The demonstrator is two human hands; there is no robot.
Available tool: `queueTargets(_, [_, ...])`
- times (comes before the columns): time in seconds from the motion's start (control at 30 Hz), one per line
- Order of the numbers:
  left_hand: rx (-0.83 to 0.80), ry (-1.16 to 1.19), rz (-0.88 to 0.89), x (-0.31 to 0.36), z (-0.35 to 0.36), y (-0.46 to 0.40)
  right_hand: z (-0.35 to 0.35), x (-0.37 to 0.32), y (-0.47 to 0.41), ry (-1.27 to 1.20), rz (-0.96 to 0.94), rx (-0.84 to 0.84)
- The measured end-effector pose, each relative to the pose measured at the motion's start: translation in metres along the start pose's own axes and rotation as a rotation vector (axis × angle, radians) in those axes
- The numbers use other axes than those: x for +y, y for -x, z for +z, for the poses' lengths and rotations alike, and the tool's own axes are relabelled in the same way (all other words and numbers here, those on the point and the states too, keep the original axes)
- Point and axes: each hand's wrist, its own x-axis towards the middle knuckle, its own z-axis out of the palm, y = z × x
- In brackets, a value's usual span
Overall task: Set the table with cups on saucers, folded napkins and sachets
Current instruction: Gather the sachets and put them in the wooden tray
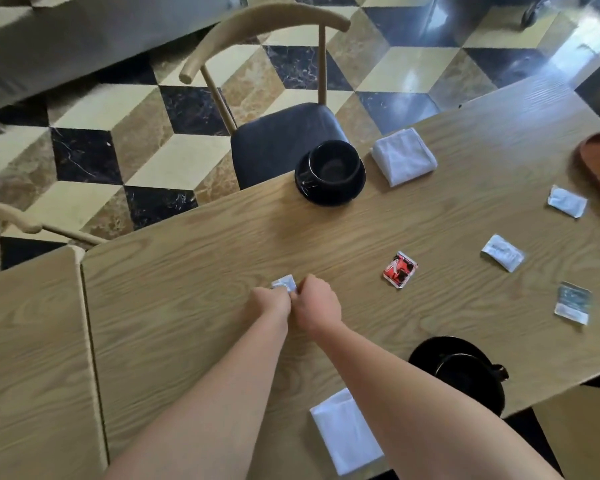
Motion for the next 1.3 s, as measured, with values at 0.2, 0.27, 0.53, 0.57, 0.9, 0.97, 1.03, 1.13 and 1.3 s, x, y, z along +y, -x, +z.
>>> queueTargets(0.2, [-0.164, 0.247, 0.029, -0.009, -0.011, -0.002, -0.002, 0.004, -0.002, -0.324, 0.046, -0.132])
queueTargets(0.27, [-0.293, 0.337, 0.033, -0.010, -0.019, 0.000, -0.014, 0.010, 0.002, -0.507, 0.056, -0.191])
queueTargets(0.53, [-0.735, 0.475, 0.000, 0.002, -0.003, 0.034, -0.073, 0.057, 0.010, -0.356, 0.000, -0.074])
queueTargets(0.57, [-0.735, 0.475, 0.013, 0.003, 0.003, 0.039, -0.086, 0.072, 0.006, -0.268, 0.037, 0.097])
queueTargets(0.9, [-0.766, 0.406, -0.021, 0.015, 0.044, 0.074, -0.132, 0.134, -0.031, -0.074, 0.260, 0.353])
queueTargets(0.97, [-0.747, 0.405, -0.014, 0.016, 0.049, 0.076, -0.132, 0.133, -0.037, -0.097, 0.270, 0.337])
queueTargets(1.03, [-0.711, 0.374, 0.036, 0.016, 0.056, 0.076, -0.132, 0.131, -0.041, -0.094, 0.282, 0.317])
queueTargets(1.13, [-0.649, 0.276, 0.109, 0.015, 0.063, 0.074, -0.131, 0.125, -0.043, -0.077, 0.244, 0.288])
queueTargets(1.3, [-0.565, 0.180, 0.205, 0.027, 0.080, 0.076, -0.143, 0.123, -0.020, -0.663, 0.167, 0.073])
